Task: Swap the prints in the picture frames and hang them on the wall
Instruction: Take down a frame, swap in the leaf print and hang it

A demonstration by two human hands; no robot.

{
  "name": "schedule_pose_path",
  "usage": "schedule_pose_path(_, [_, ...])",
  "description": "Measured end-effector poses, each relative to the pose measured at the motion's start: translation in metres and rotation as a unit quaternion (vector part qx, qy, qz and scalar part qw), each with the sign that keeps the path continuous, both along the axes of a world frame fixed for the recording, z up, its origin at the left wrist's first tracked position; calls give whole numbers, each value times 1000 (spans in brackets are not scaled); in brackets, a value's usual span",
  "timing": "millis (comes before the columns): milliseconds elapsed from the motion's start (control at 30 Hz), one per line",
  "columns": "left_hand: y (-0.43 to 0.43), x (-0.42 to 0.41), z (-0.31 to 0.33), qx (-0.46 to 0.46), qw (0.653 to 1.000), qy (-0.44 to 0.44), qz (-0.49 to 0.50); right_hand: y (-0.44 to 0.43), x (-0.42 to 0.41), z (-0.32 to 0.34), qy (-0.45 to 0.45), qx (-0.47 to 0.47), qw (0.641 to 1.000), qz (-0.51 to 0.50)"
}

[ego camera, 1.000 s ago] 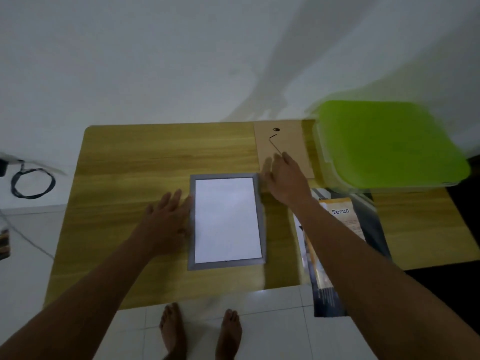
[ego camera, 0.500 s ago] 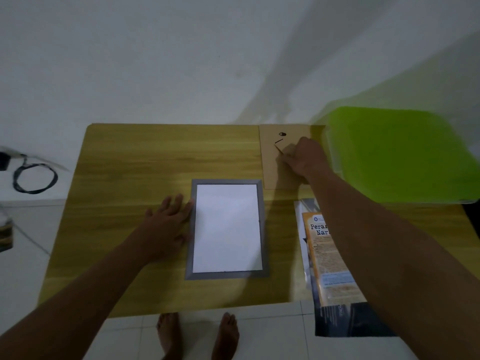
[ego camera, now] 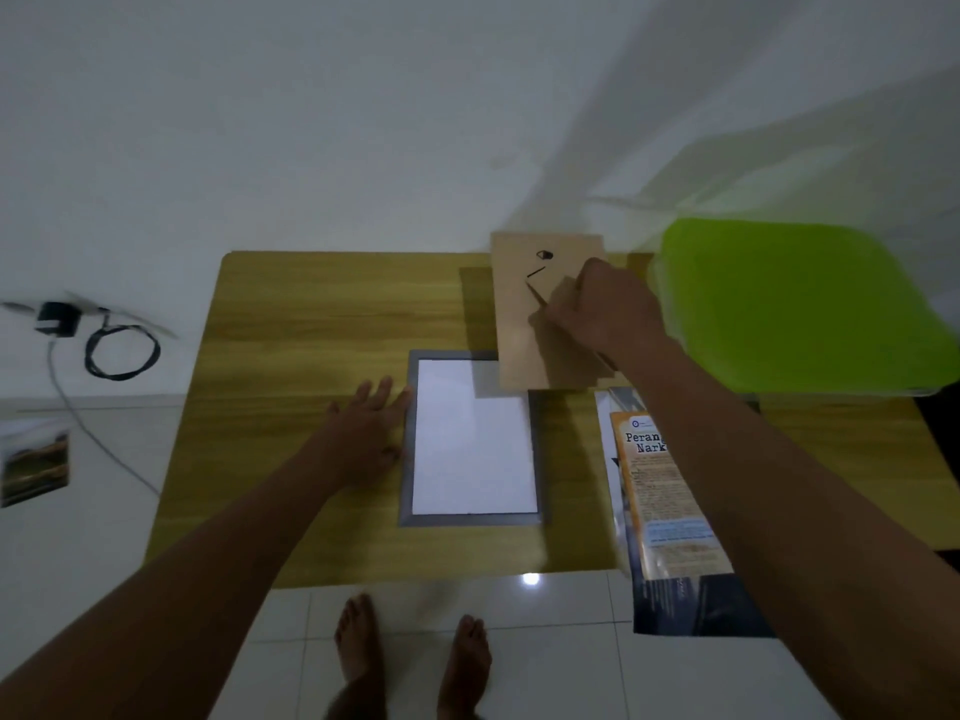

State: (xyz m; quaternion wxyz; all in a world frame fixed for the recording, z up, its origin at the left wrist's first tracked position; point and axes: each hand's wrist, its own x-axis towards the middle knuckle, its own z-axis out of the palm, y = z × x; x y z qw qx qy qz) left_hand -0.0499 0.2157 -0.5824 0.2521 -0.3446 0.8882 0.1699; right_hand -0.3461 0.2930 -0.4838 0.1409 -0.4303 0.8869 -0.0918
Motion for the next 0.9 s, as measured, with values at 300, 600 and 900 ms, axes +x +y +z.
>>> schedule_pose_path(300, [-2, 7, -8, -16, 999, 33, 8, 39, 117, -45, -75, 49, 996, 1])
schedule_pose_path(600, [-5, 11, -13, -19, 999, 45, 13, 56, 143, -70, -8, 41, 999, 13])
schedule_pose_path(900, [-4, 13, -19, -11, 998, 62, 19, 57, 145, -80, 28, 31, 998, 45])
